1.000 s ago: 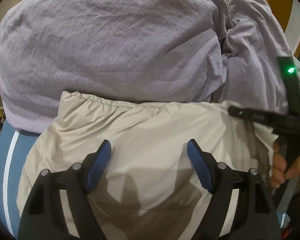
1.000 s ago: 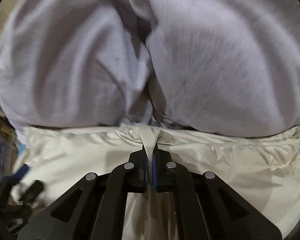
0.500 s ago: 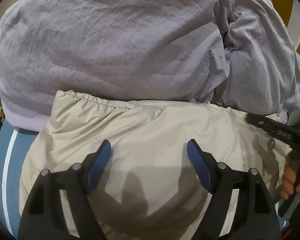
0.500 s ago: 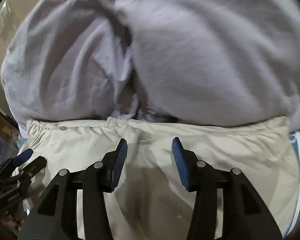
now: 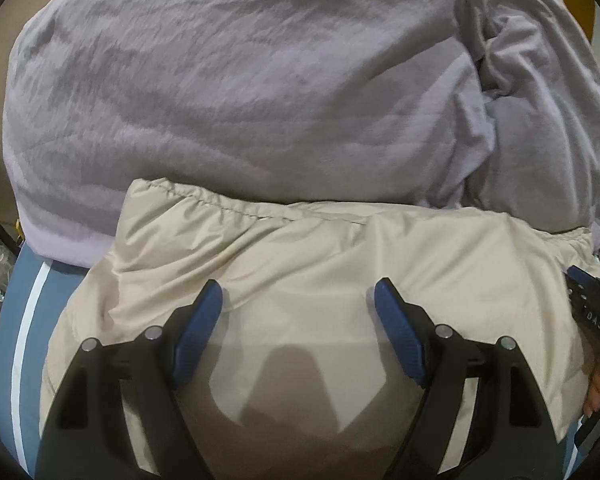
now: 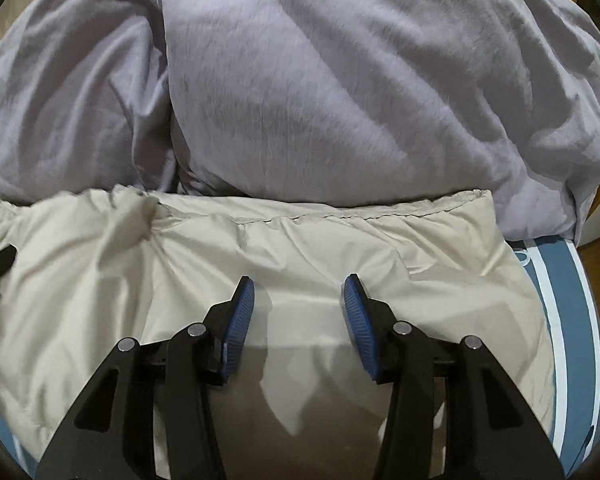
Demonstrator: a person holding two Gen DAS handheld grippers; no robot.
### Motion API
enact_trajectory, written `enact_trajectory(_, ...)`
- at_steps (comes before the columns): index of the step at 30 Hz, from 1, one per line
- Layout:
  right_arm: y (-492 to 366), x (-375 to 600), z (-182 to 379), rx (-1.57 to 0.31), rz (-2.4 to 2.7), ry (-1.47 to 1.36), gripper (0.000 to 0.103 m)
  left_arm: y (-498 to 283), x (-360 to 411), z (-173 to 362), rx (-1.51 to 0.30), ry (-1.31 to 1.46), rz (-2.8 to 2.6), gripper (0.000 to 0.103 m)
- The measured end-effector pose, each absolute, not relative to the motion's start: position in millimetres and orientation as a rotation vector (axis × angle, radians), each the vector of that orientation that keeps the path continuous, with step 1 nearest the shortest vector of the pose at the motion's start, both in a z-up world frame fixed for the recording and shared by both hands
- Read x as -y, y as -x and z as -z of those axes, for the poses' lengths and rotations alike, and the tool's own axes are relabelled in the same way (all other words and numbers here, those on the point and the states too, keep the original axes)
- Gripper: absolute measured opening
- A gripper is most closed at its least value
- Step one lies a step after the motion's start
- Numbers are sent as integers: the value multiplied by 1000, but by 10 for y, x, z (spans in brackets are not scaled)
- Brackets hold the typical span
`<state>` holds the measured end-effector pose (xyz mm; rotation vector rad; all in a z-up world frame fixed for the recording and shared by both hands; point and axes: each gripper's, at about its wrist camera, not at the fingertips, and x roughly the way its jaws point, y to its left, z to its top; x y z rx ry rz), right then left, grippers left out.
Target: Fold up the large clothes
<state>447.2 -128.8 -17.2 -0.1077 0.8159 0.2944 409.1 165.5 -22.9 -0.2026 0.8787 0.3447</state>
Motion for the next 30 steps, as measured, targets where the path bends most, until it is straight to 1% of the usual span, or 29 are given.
enact_trajectory(9,-4579,1220,372,-802,-272,141,52,-4074,-1799,451,-879,210,-376,82)
enact_trajectory(14,-4614,1219,456,-788,-267,151,53,-4097,-1802,563,-875,202,-387,85)
enact_trajectory(30,-4833,871,808,-764,-256,167,56,-4110,-1822,820,-852,204,-414,91)
